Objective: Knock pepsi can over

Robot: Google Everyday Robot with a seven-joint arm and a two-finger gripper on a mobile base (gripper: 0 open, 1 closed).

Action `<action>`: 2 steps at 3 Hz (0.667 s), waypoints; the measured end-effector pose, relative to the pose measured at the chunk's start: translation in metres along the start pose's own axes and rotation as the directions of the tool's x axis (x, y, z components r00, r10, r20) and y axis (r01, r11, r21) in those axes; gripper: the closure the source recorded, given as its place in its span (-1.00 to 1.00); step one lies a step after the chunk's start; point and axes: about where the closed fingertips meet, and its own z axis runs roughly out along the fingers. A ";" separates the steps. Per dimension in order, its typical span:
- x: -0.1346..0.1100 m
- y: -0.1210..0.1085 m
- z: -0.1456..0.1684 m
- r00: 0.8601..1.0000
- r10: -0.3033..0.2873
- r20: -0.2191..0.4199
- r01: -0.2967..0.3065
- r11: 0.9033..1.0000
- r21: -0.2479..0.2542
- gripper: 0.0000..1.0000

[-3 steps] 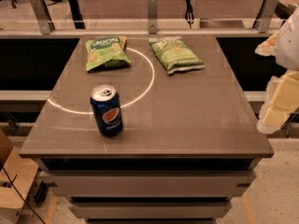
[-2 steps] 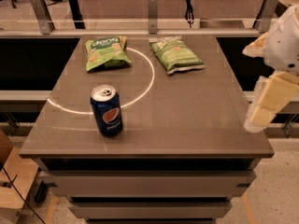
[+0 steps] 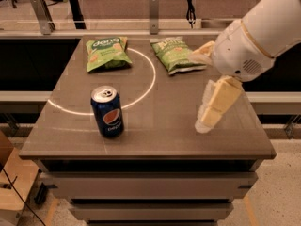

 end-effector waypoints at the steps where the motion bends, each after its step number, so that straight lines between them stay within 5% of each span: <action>1: -0.039 0.001 0.028 0.989 0.006 0.146 0.003 0.998 -0.063 -1.00; 2: -0.046 0.002 0.029 0.986 0.009 0.168 0.003 0.997 -0.071 -1.00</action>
Offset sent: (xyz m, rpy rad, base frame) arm 0.0022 0.0437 -0.0035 0.1293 0.0426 0.0526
